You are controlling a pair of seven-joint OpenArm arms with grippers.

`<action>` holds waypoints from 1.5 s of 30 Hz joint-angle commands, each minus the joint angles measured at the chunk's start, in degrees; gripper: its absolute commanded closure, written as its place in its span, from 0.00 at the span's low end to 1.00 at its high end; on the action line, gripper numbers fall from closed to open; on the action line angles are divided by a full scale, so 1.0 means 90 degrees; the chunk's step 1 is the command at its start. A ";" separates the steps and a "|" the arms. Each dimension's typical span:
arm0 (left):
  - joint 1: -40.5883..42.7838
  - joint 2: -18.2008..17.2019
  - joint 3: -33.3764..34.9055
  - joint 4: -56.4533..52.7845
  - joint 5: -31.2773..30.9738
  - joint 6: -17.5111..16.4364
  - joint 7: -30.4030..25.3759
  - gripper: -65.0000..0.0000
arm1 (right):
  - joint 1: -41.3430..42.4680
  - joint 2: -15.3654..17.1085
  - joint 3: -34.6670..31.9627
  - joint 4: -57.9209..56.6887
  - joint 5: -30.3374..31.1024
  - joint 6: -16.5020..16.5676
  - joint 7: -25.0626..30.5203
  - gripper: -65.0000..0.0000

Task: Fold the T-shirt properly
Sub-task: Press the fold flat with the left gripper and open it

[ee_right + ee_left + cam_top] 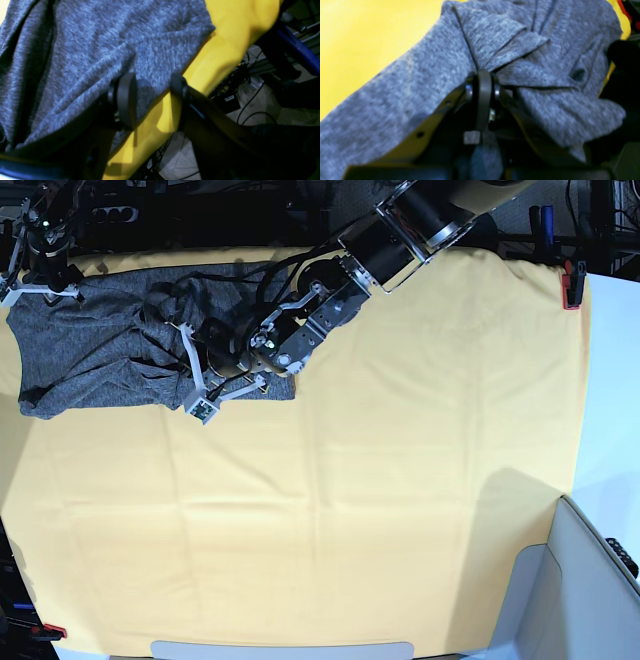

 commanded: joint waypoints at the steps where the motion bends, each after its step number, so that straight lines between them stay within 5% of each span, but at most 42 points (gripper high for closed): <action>1: -0.0091 0.0108 -0.0013 0.0052 -0.0058 -0.0047 -0.0252 1.00 | -0.0034 0.0079 0.0025 0.0096 -0.0010 0.0017 0.0135 0.65; 18: -0.0052 0.0108 -0.0062 -0.0143 -0.2862 -0.0056 -0.2323 1.00 | -0.0024 0.0079 -0.0014 0.0086 0.0010 0.0017 0.0135 0.65; 22: -0.0188 0.0079 -0.0052 0.0091 -0.3262 -0.0047 -0.2323 1.00 | -0.0024 0.0079 -0.0014 0.0086 -0.0010 0.0017 0.0135 0.65; 24: -0.0247 -0.0243 -0.0023 0.0384 -0.3282 -0.0008 -0.2225 1.00 | -0.0014 0.0079 -0.0014 0.0086 0.0000 0.0017 0.0135 0.65; 30: -0.0208 -0.0888 -0.0052 0.0824 -0.3223 0.0012 -0.0858 1.00 | -0.0024 0.0079 -0.0131 0.0086 -0.0010 0.0017 0.0135 0.65; 34: 0.0163 -0.1190 -0.0052 0.1107 -0.3213 0.0071 -0.0535 1.00 | 0.0015 0.0098 -0.0141 0.0086 -0.0020 0.0017 0.0135 0.65; 39: 0.0525 -0.1308 -0.0013 0.1459 -0.3213 0.0657 -0.0516 1.00 | 0.0103 0.0088 -0.0238 0.0086 -0.0020 0.0017 0.0135 0.65; 45: 0.0661 -0.1239 0.0055 0.1605 -0.3213 0.0657 -0.0516 1.00 | 0.0093 0.0088 -0.0287 0.0086 -0.0020 0.0017 0.0135 0.65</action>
